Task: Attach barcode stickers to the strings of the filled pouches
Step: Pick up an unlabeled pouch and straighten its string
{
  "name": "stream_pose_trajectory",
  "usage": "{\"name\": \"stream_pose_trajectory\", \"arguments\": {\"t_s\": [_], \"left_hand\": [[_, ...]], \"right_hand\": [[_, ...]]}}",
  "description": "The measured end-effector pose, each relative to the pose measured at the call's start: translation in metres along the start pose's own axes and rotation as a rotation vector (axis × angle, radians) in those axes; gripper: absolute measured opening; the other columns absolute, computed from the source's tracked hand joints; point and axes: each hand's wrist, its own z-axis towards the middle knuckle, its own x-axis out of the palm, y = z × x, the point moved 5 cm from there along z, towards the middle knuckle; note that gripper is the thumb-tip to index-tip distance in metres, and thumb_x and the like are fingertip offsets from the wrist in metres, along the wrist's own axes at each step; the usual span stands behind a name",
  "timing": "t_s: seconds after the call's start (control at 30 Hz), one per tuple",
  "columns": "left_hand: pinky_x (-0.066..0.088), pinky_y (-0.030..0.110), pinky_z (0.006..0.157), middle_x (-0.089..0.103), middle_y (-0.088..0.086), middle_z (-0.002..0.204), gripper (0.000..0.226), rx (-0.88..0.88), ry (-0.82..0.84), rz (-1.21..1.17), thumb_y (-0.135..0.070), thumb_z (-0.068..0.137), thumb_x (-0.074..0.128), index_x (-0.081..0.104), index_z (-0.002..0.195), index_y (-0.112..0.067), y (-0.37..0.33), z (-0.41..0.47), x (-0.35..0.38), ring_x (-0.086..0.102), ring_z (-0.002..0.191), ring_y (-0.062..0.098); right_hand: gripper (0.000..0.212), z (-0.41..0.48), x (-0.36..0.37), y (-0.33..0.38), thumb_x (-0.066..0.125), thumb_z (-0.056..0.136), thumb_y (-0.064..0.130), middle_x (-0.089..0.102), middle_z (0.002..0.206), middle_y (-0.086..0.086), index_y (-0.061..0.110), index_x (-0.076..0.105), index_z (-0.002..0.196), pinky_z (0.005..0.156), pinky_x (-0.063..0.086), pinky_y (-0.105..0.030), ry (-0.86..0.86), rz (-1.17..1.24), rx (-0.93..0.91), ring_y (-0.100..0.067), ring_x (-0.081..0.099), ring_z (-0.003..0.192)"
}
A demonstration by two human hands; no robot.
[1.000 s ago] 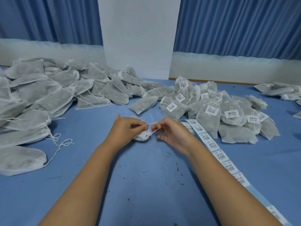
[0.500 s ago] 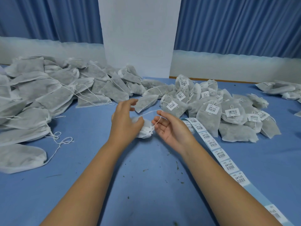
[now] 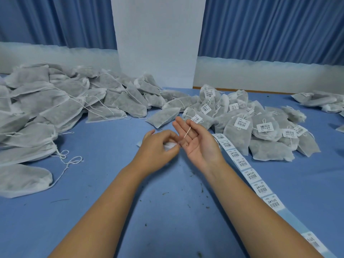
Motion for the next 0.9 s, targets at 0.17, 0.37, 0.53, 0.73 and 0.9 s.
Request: {"name": "stream_pose_trajectory", "arguments": {"t_s": [0.17,0.37,0.53,0.73,0.9], "left_hand": [[0.017,0.037,0.117,0.072,-0.01,0.102,0.015,-0.041,0.094,0.241,-0.021,0.095,0.061,0.075,0.099,-0.022,0.015,0.0,-0.002,0.059,0.106,0.014],[0.027,0.044,0.11,0.062,-0.008,0.087,0.015,-0.076,0.028,0.294,-0.021,0.098,0.055,0.069,0.093,-0.023,0.028,0.003,-0.019,0.046,0.087,0.014],[0.024,0.041,0.111,0.061,-0.008,0.093,0.014,-0.036,0.052,0.327,-0.023,0.098,0.055,0.068,0.097,-0.024,0.023,0.004,-0.012,0.046,0.093,0.014],[0.024,0.043,0.111,0.05,-0.015,0.081,0.014,-0.054,0.054,0.333,-0.023,0.1,0.053,0.066,0.096,-0.024,0.026,0.002,-0.015,0.043,0.09,0.013],[0.01,0.04,0.118,0.058,-0.014,0.094,0.024,-0.12,0.257,0.3,-0.03,0.104,0.043,0.066,0.101,-0.032,0.027,0.0,-0.015,0.052,0.108,0.01]], "right_hand": [[0.013,0.004,-0.02,0.004,0.051,0.099,0.011,0.072,0.103,-0.021,0.002,0.06,0.097,0.061,0.058,-0.024,-0.239,-0.419,-0.004,-0.023,0.074,0.086],[0.012,0.0,-0.025,0.022,0.053,0.09,0.028,0.063,0.084,-0.001,0.018,0.057,0.086,0.064,0.04,-0.031,-0.476,-1.56,-0.306,-0.018,0.054,0.077],[0.026,0.002,-0.012,-0.008,0.055,0.09,0.008,0.064,0.11,0.006,0.019,0.061,0.112,0.06,0.055,-0.031,-0.066,-1.232,-0.161,-0.009,0.057,0.053],[0.009,0.001,-0.015,-0.022,0.06,0.094,0.016,0.065,0.067,-0.005,0.007,0.064,0.096,0.044,0.05,-0.024,0.018,-1.24,0.023,-0.013,0.057,0.043],[0.013,0.0,-0.011,0.006,0.062,0.096,0.018,0.059,0.055,0.009,0.012,0.071,0.09,0.043,0.041,-0.017,0.081,-1.243,-0.061,-0.006,0.049,0.043]]}}
